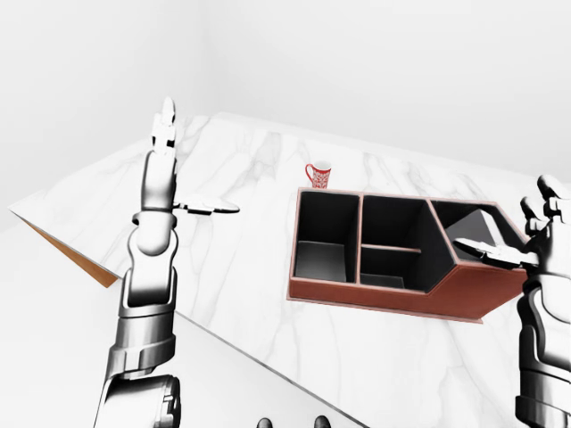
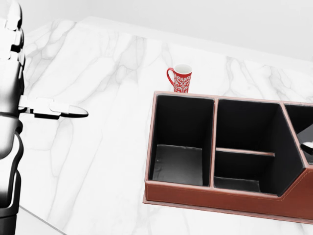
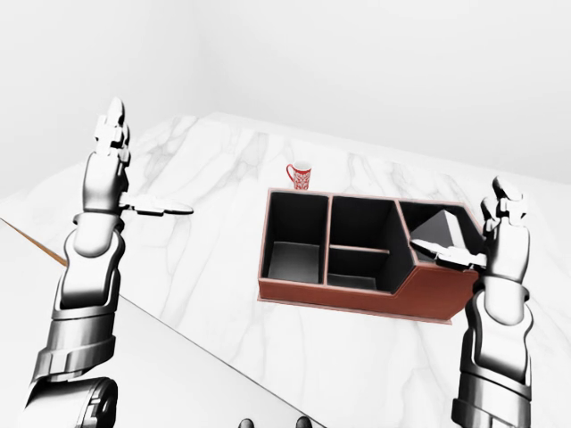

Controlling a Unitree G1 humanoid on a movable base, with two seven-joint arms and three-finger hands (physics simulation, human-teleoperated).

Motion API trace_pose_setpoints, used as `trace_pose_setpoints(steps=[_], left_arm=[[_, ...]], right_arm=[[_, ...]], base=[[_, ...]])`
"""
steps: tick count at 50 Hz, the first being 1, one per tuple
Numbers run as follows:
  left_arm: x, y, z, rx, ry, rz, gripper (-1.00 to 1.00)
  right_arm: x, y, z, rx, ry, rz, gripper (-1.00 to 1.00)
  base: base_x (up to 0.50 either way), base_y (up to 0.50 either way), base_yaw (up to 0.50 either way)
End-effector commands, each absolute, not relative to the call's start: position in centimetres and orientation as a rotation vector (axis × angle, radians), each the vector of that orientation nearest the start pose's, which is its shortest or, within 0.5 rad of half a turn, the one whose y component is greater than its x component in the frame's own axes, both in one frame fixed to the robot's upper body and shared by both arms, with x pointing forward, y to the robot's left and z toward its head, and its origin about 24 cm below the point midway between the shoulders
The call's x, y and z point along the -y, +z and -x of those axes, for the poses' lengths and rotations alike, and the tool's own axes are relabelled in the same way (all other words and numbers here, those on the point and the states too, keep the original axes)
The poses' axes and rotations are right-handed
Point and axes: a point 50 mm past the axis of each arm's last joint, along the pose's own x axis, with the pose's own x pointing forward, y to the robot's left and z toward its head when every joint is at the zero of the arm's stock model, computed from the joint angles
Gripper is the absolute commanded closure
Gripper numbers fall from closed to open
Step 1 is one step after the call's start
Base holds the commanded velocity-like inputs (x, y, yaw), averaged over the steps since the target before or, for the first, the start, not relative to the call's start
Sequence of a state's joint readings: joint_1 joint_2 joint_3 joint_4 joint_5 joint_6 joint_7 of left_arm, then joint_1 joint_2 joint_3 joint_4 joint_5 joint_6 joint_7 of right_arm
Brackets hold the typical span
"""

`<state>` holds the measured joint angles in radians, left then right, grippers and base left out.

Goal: Pick up the book and place it in the right compartment of the caddy.

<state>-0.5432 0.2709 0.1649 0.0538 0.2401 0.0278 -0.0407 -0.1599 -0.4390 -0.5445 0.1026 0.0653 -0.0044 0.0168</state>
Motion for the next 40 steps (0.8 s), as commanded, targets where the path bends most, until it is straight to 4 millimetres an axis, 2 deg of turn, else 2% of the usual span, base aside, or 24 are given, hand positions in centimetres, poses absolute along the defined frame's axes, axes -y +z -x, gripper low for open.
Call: trace_pose_setpoints(steps=[1,40], left_arm=[[-19.78,20.04,-32.86,0.466,0.116,-0.448,-1.0],[-19.73,20.25,-32.45,0.478,0.109,-0.469,-1.0]], right_arm=[[34.59,13.42,-24.65,0.213,-0.527,0.282,-1.0],[34.44,13.61,-24.58,0.213,-0.529,0.283,-1.0]], base=[[0.0,0.0,0.0],[0.0,0.0,0.0]])
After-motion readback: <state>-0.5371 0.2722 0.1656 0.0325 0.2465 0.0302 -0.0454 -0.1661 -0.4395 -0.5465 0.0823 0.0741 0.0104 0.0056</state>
